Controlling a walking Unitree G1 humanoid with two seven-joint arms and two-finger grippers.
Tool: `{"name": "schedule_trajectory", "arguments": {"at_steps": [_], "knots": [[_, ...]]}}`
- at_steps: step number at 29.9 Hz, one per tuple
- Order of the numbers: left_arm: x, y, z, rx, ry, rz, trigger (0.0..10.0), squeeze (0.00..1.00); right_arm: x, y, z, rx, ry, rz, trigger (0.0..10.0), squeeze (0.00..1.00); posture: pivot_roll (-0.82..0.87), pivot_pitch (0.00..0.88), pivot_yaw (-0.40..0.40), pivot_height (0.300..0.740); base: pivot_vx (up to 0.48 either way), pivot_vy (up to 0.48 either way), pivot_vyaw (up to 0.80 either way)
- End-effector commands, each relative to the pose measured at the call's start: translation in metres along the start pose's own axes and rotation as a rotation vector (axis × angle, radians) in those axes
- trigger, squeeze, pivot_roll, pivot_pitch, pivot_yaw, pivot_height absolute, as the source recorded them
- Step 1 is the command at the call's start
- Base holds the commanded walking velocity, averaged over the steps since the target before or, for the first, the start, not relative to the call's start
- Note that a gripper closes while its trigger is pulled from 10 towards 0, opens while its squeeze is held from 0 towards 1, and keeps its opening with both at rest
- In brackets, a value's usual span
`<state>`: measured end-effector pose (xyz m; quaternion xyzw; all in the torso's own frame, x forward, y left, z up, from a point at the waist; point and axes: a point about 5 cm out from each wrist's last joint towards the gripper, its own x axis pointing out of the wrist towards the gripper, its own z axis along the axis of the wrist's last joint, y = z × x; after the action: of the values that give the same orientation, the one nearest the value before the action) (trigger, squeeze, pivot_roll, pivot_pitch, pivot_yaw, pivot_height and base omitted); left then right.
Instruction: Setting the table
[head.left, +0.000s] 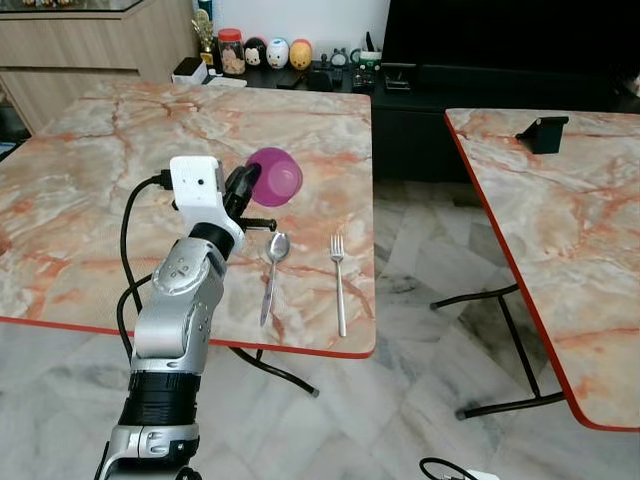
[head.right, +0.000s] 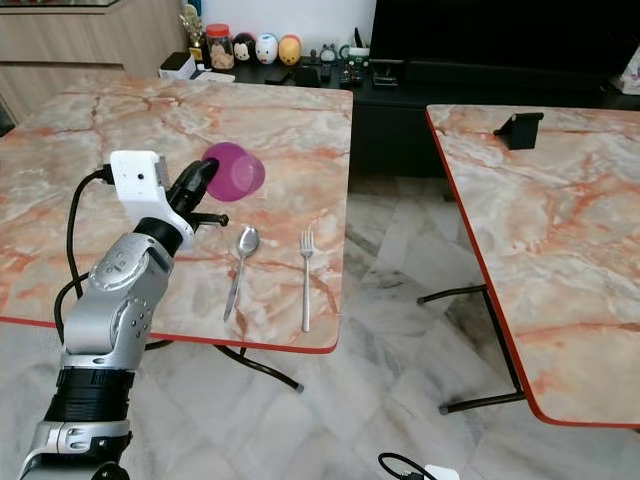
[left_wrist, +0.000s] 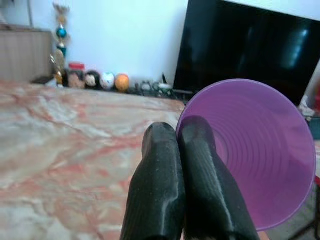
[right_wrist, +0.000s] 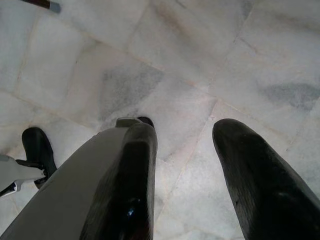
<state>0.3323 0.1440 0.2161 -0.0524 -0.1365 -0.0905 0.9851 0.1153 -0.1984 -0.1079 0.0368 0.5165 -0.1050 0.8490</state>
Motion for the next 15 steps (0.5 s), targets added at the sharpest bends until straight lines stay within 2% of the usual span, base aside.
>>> {"name": "schedule_trajectory", "arguments": {"at_steps": [1,2,3,4,9,15], "knots": [[-0.006,0.004,-0.001,0.047,-0.021,0.027,10.0,0.00,0.000,-0.002,-0.001,0.016,-0.002,-0.010,10.0,0.00,0.13,0.000,-0.042,0.711,0.000,0.000,0.00],[-0.010,0.011,-0.005,0.068,-0.021,0.063,10.0,0.00,0.000,-0.003,-0.001,0.019,-0.004,-0.012,10.0,0.00,0.13,0.000,-0.044,0.711,0.000,0.000,0.00],[-0.010,0.011,-0.005,0.068,-0.021,0.063,10.0,0.00,0.000,-0.003,-0.001,0.019,-0.004,-0.012,10.0,0.00,0.13,0.000,-0.044,0.711,0.000,0.000,0.00],[-0.015,0.018,-0.006,0.120,-0.032,0.088,10.0,0.00,0.000,-0.003,-0.001,0.021,-0.005,-0.014,10.0,0.00,0.13,0.000,-0.049,0.711,0.000,0.000,0.00],[-0.022,0.031,-0.002,0.227,-0.069,0.120,10.0,0.00,0.000,-0.004,0.000,0.022,-0.010,-0.018,10.0,0.00,0.15,0.000,-0.057,0.711,0.000,0.000,0.00],[-0.029,0.040,-0.010,0.228,-0.053,0.150,10.0,0.00,0.000,-0.004,0.001,0.024,-0.014,-0.018,10.0,0.00,0.14,0.000,-0.059,0.711,0.000,0.000,0.00]]}}
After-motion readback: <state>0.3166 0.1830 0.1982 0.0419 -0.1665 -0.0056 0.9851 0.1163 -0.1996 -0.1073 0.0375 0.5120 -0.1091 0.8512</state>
